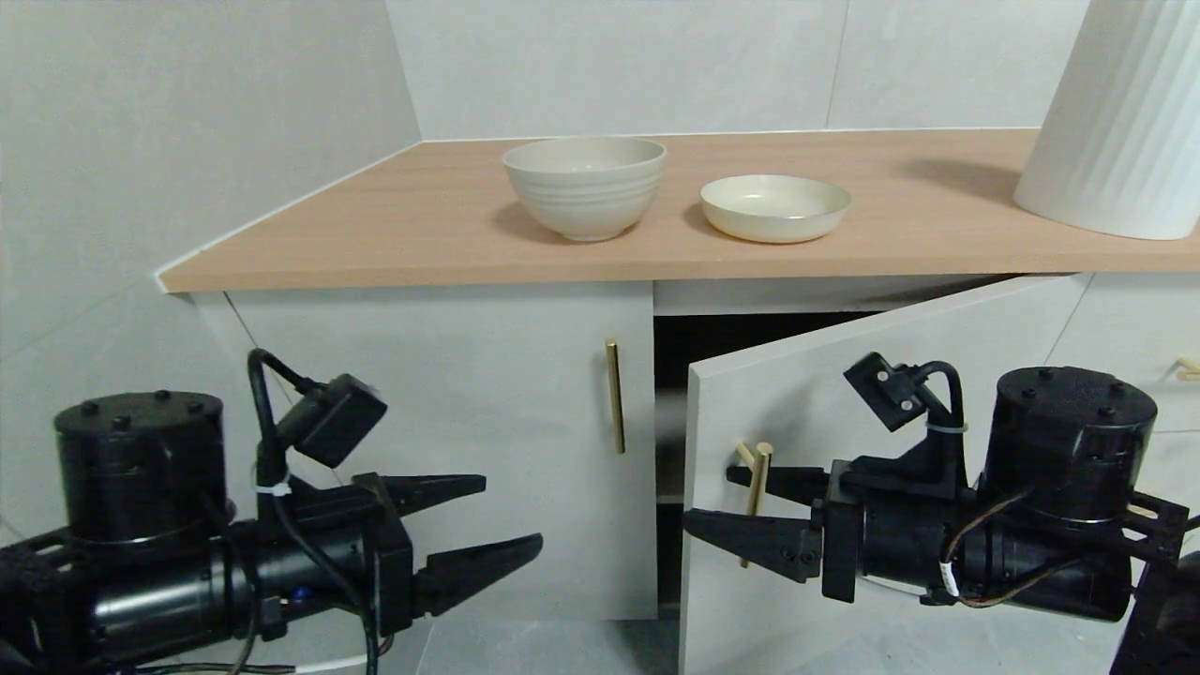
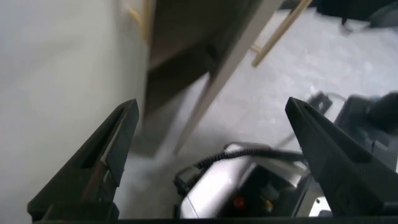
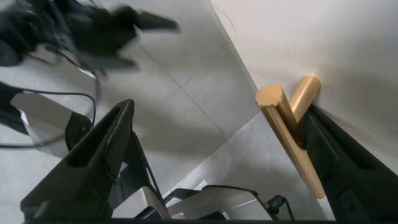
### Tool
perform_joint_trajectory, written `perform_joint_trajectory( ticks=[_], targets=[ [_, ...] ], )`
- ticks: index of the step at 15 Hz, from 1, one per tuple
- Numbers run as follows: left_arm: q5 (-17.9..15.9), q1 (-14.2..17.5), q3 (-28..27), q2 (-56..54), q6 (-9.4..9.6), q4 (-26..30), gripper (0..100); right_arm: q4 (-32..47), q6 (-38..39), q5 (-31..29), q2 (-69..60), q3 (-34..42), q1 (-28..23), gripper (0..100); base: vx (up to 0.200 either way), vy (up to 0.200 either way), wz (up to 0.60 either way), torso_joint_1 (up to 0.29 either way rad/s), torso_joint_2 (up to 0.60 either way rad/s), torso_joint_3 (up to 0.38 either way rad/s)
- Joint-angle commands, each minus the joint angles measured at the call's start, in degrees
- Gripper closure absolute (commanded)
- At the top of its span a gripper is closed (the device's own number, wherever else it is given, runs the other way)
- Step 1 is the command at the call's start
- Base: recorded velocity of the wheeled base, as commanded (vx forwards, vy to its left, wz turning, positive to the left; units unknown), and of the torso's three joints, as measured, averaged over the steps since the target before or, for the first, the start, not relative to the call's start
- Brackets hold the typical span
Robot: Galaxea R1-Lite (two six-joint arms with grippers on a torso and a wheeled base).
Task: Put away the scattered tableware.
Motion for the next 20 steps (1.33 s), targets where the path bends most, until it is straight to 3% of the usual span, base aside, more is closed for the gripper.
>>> perform_joint_trajectory(
  ticks=[1, 5, 9, 10, 20],
  targets=[
    [2.4, -3.8, 3.3, 8.3, -0.30, -6.0, 0, 0.0, 0.0, 0.0, 1.0, 0.0, 0.0, 0, 0.000, 0.000, 0.00, 0.000, 0.00, 0.000],
    [10.9, -9.1, 6.0, 12.6, -2.67, -15.5, 0, 0.0, 0.0, 0.0, 0.8, 0.0, 0.0, 0, 0.000, 0.000, 0.00, 0.000, 0.00, 0.000],
    [11.5, -9.3, 6.3, 13.2, -4.61, -17.4, 0, 0.0, 0.0, 0.0, 0.8, 0.0, 0.0, 0, 0.000, 0.000, 0.00, 0.000, 0.00, 0.000],
    [11.6, -9.3, 6.2, 13.2, -4.69, -17.5, 100, 0.0, -0.1, 0.0, 0.8, 0.0, 0.0, 0, 0.000, 0.000, 0.00, 0.000, 0.00, 0.000],
    [11.5, -9.7, 2.9, 14.9, -4.87, -18.8, 100, 0.0, -0.1, 0.0, 0.2, 0.1, 0.0, 0, 0.000, 0.000, 0.00, 0.000, 0.00, 0.000]
  ],
)
